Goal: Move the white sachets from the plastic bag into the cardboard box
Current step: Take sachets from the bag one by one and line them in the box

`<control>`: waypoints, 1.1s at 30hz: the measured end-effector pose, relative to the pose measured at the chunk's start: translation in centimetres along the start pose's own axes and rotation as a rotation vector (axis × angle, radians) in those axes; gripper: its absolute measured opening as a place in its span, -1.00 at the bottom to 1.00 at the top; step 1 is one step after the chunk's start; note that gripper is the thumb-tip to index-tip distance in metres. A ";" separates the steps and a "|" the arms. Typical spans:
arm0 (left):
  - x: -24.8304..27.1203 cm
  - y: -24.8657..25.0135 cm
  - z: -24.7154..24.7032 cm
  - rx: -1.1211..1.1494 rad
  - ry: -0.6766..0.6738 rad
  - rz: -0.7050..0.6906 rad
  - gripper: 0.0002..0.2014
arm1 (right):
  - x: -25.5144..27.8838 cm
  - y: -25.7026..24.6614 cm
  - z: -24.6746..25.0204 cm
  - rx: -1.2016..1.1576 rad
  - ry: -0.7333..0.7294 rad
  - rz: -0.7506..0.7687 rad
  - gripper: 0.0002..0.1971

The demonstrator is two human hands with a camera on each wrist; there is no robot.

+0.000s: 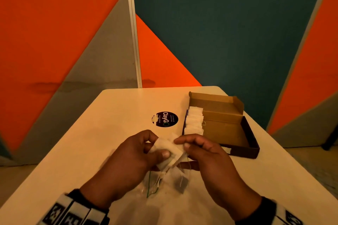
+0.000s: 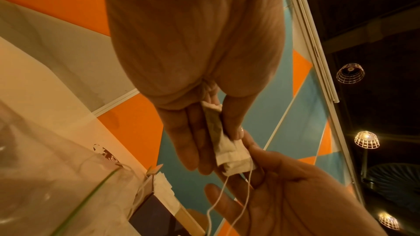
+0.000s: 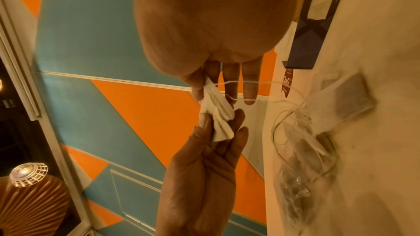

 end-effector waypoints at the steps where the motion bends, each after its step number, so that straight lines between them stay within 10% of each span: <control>1: 0.0 -0.1 0.1 -0.004 0.012 -0.003 -0.89 | 0.0 0.0 0.1 0.002 0.007 0.007 -0.63; 7: 0.4 -0.5 1.6 -0.168 0.097 -0.026 -0.97 | 0.1 0.2 1.6 0.238 0.082 0.087 -0.74; 15: 0.3 0.5 1.0 -0.527 0.008 -0.048 -0.92 | -0.4 -0.4 0.3 0.755 -0.187 -0.030 -0.83; 33: 1.1 1.0 5.8 -0.804 0.024 0.022 -0.90 | 0.5 -1.4 3.3 1.029 -0.207 -0.160 -0.80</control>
Point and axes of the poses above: each hand's wrist, its own x-axis away from the middle knuckle, its own z-axis out of the back of the hand, y = z × x, the point moved 2 cm from there along -x, towards the middle knuckle, and after that the axes turned 14 degrees about -y, right-handed, at the moved point
